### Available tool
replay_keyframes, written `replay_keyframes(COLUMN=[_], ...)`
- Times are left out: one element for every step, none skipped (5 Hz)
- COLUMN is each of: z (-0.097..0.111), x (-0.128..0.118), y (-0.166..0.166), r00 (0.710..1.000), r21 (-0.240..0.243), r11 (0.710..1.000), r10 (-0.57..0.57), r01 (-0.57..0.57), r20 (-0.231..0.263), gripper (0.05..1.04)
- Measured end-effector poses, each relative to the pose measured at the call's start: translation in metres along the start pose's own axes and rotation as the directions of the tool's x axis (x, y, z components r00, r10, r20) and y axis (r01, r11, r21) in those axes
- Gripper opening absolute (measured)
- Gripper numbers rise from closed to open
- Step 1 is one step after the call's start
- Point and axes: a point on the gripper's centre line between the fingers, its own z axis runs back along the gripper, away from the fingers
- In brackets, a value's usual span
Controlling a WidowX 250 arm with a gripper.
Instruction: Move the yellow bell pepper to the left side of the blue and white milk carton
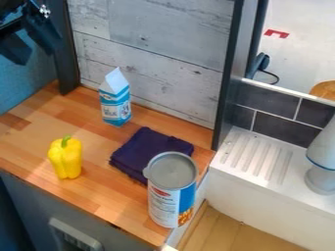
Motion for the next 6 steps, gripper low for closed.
replay_keyframes(z=[-0.007, -0.034, -0.047, -0.062, -0.075, -0.084], x=[-0.004, -0.009, -0.014, -0.026, -0.046, -0.056], y=[0.004, 0.006, 0.004, 0.007, 0.011, 0.016], r00=[1.000, 0.988, 0.978, 0.962, 0.943, 0.940], r21=[0.001, 0.120, 0.180, 0.210, 0.240, 0.252], r11=[1.000, 0.989, 0.973, 0.960, 0.941, 0.926], r10=[0.012, -0.066, -0.111, -0.136, -0.167, -0.214], r01=[-0.012, 0.083, 0.143, 0.187, 0.240, 0.282], r20=[-0.028, -0.140, -0.179, -0.235, -0.289, -0.265], gripper=[1.008, 1.008, 1.008, 1.008, 1.008, 1.008])
